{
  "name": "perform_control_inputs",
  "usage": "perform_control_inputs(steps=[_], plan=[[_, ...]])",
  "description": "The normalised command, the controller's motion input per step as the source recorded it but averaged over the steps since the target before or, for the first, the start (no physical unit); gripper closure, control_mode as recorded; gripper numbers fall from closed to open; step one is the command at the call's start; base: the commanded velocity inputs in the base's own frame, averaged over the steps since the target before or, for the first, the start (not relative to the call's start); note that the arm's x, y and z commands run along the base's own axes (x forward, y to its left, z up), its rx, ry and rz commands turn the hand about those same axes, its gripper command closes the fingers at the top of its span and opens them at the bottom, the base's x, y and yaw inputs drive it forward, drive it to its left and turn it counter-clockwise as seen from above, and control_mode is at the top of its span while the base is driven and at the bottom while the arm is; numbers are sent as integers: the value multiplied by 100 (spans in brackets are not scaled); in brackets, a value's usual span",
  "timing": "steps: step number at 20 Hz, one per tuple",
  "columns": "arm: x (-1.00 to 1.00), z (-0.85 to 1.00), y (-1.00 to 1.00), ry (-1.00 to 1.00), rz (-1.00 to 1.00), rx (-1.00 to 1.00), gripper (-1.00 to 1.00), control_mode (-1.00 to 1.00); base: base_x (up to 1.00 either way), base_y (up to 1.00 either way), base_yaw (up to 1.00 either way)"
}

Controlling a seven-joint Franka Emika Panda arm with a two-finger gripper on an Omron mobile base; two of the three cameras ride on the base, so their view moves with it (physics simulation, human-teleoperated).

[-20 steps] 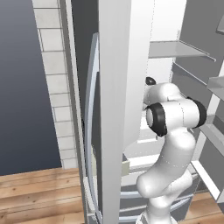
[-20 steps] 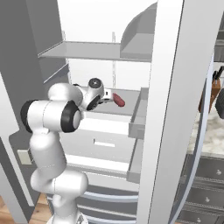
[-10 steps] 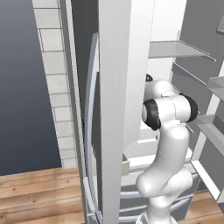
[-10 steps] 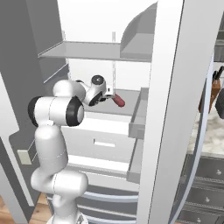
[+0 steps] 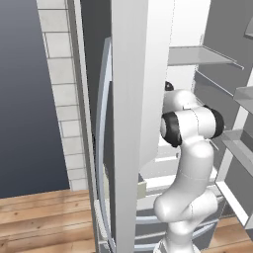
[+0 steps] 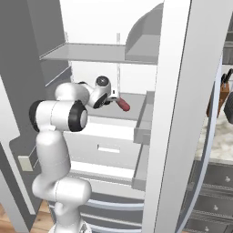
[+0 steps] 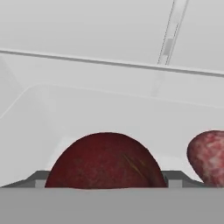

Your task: Move the salami and potato from the second highest shelf to the top shelf to make space. Then, place the pitcher from the counter on the cleared second highest shelf.

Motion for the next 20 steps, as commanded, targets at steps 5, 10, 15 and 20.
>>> perform_control_inputs(steps=[5,10,15,20], plan=[[-98,42,-2,0,0,0,100,-100,0,0,0],[-100,80,-8,0,1,0,100,-100,0,0,0],[-100,93,-4,0,4,0,100,-100,0,0,0],[-100,90,-4,-4,4,0,100,-100,0,0,0]])
